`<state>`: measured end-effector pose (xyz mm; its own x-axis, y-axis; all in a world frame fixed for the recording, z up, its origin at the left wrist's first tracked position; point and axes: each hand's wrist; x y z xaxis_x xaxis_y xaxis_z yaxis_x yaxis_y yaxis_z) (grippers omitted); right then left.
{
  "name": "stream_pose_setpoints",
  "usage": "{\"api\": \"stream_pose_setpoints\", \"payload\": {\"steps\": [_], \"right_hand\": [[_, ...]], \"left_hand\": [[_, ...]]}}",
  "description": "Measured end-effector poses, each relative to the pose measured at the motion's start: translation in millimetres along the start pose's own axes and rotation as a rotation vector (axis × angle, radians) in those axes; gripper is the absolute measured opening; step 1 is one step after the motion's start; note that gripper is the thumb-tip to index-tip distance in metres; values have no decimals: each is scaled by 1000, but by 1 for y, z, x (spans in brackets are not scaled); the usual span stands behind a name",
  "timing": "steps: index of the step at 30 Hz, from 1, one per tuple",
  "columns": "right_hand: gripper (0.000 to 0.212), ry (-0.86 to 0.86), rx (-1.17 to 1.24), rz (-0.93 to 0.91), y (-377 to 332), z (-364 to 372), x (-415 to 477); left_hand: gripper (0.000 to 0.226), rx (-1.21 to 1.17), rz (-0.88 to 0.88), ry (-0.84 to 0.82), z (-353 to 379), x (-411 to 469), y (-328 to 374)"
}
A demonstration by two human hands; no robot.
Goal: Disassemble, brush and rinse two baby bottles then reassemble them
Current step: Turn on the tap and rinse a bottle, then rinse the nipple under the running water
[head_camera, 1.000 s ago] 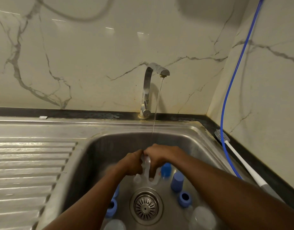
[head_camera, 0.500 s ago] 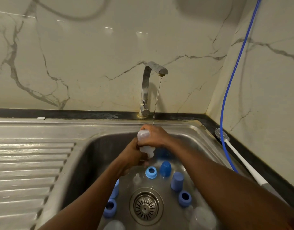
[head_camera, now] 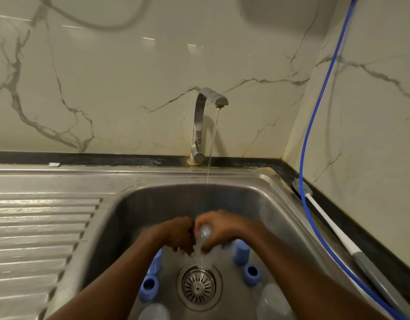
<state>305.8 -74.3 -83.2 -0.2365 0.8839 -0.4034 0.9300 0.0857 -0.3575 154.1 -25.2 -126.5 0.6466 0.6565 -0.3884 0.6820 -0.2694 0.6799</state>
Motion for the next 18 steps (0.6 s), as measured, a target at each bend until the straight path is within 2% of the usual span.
{"api": "stream_pose_setpoints", "payload": {"steps": [2,4,7,8,9,11,13,14,16,18], "right_hand": [[51,-147,34,86,0,14,-1],[48,-182,208,141,6,20,-3],[33,11,598,133,17,13,-6],[31,80,738,127,21,11,-5],[30,129,866,124,23,10,-2],[26,194,1079,114,22,13,7],[29,214,1276,98,19,17,23],[35,191,1357,89,16,19,28],[43,133,1433,88,14,21,38],[47,145,1327,167,13,24,44]], "left_hand": [[37,5,21,25,-5,0,-1],[29,-61,28,71,-10,0,-7],[10,-309,74,345,-16,-1,-15],[16,-431,83,413,-18,-3,-15],[26,-547,72,419,-20,-5,-16],[39,-692,25,281,-25,-11,-14],[37,-773,22,140,-27,-17,-13],[38,-793,47,126,-28,-17,-13],[42,-793,95,216,-31,-14,-17],[39,-753,99,354,-35,-8,-24]]}}
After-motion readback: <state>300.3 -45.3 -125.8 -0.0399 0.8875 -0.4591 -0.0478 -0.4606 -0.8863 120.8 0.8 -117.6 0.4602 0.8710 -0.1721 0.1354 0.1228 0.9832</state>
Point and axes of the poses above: each hand's wrist, its own x-axis towards the middle knuckle, its own z-axis out of the palm, y = z × x, and after that the axes turned 8 degrees about -x, right-handed
